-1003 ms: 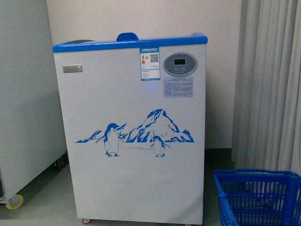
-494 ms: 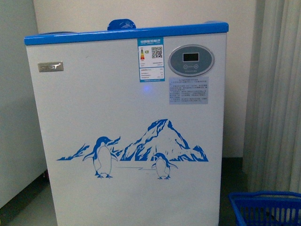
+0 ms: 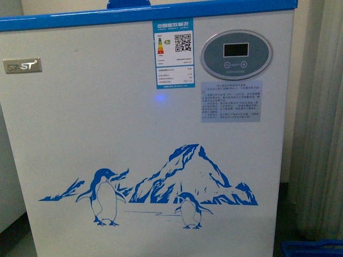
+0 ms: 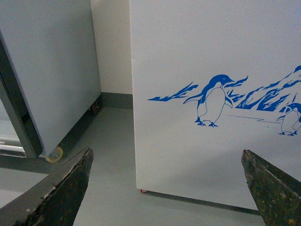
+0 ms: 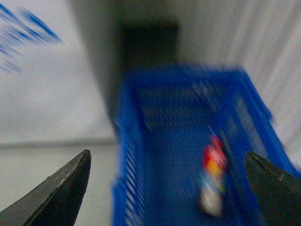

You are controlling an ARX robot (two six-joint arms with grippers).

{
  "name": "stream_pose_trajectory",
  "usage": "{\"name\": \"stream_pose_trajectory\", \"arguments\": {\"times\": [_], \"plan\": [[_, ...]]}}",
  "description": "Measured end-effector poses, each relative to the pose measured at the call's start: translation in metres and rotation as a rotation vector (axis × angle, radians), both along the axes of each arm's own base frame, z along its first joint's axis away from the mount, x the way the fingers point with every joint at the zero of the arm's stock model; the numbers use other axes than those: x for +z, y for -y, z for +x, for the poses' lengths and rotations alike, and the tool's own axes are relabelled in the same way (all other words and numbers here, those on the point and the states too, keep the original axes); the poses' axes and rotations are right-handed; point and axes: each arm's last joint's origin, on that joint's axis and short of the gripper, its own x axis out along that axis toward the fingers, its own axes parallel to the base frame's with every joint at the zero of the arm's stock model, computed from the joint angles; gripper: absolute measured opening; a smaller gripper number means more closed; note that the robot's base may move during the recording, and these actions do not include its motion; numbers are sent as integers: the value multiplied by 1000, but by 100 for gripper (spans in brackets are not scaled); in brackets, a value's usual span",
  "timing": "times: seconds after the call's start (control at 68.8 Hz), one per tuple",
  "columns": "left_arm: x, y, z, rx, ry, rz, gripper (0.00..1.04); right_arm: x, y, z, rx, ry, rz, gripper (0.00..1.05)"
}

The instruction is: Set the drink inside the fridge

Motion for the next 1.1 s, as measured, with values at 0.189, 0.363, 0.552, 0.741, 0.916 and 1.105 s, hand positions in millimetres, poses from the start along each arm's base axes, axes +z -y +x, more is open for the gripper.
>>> {"name": "stream_pose_trajectory", "arguments": {"times": [0.189, 0.363, 0.552, 0.741, 0.916, 1.105], "plan": [[0, 0, 0, 0, 0, 0, 97, -28, 50, 64, -200, -220, 38, 97], [0, 0, 0, 0, 0, 0, 97, -86, 82, 123, -239, -358, 55, 97], [0, 0, 0, 0, 0, 0, 97, -168, 100, 161, -295, -508, 110, 97], [0, 0, 0, 0, 0, 0, 97, -235, 113, 180, -374, -592, 165, 97], [0, 0, 0, 0, 0, 0, 97, -276, 126, 191, -433, -634, 184, 97], [0, 0, 0, 0, 0, 0, 97, -307, 140, 201, -475, -660, 204, 97]]}}
